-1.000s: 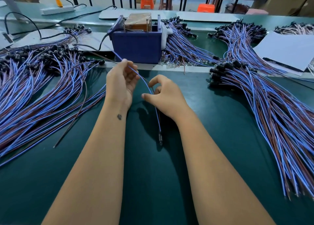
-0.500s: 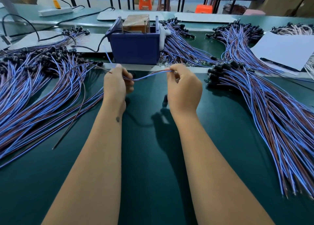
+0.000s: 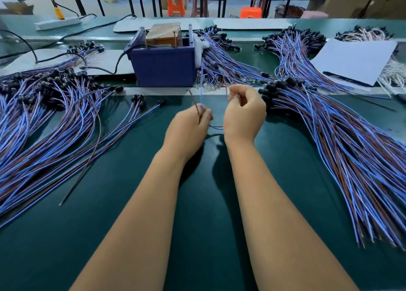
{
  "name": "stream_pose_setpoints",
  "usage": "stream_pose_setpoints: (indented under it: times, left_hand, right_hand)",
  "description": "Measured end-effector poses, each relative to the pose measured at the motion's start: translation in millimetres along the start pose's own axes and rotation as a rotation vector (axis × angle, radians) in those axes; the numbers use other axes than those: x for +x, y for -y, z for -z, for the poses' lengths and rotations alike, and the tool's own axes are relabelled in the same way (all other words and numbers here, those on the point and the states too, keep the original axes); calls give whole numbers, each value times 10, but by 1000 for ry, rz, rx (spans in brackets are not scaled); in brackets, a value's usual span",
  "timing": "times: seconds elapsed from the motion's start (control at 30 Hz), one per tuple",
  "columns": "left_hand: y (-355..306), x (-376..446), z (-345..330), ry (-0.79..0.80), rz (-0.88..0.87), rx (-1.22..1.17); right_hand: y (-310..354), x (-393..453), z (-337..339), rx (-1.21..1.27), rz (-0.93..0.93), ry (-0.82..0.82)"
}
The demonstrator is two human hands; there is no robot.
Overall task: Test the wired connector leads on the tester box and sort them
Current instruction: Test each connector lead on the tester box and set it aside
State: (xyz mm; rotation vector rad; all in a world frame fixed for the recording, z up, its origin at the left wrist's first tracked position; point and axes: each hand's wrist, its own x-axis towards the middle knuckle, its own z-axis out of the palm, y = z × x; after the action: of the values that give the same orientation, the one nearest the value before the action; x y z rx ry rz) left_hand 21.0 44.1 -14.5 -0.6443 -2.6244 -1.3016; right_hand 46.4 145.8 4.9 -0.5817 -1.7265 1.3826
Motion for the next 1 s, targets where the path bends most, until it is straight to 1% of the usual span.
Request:
stream_pose_setpoints:
  times: [0.17, 0.3, 0.37, 0.43, 0.5, 0.57, 0.63, 0.7, 0.8, 0.87, 0.93, 1.0]
  left_hand:
    - [-233, -168, -200, 69, -252, -56]
    - [-375, -234, -324, 84, -330, -66]
    - [-439, -249, -395, 87, -355, -58]
    - [-544, -296, -484, 120, -426, -69]
    - [-678, -347, -581, 196, -516, -95]
    - [-823, -388, -685, 318, -571, -38]
    - [-940, -437, -793, 421, -603, 43]
    - [-1021, -490, -855, 457, -609, 87]
    - [-1032, -517, -839, 452, -558, 6]
    - [-966, -467, -770, 396, -408, -44]
    - [-825, -379, -648, 251, -189, -129]
    - [-613, -276, -451, 37, -12, -172]
  right_hand:
    - [-72, 162, 130, -51, -40, -44]
    - [-105, 245, 318, -169, -66, -30]
    - [-76, 319, 452, -253, -28, 19]
    - [-23, 437, 619, -361, 49, 61]
    - [46, 587, 803, -470, 110, 81]
    - [121, 735, 982, -573, 147, 110]
    - [179, 865, 1147, -668, 179, 128]
    - [198, 978, 1287, -738, 201, 113]
    - [149, 1042, 1375, -891, 188, 90]
    - [95, 973, 1310, -948, 167, 62]
    - [34, 824, 1147, -940, 169, 54]
    - [-32, 625, 906, -884, 196, 109]
